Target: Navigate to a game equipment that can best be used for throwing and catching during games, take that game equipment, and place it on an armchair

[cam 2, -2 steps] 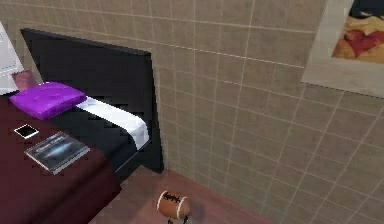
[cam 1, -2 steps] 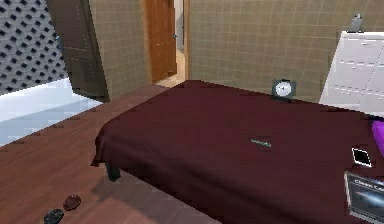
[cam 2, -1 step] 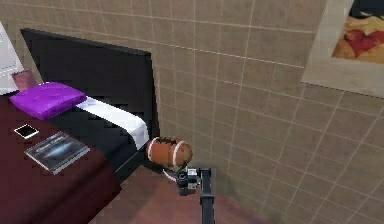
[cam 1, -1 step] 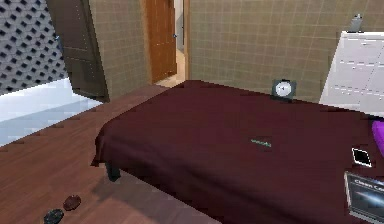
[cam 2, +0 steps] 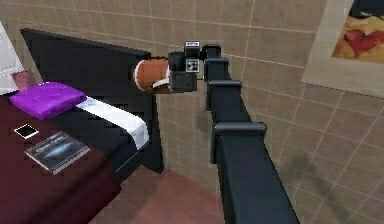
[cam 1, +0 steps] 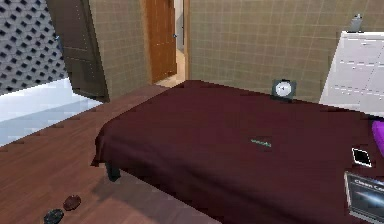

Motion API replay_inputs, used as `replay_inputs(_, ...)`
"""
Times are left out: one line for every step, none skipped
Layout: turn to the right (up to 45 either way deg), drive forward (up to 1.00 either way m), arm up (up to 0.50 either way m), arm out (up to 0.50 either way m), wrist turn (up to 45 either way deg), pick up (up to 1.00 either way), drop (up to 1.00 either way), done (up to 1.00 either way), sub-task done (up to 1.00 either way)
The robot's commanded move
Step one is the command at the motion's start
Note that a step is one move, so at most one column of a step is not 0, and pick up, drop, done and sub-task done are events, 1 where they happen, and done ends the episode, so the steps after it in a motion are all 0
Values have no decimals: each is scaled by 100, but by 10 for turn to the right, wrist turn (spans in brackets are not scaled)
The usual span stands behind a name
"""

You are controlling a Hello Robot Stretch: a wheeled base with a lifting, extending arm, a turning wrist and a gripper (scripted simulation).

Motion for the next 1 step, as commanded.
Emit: replay_inputs(0, 0, 0, 0, -450, 0, 0, 0, 0)
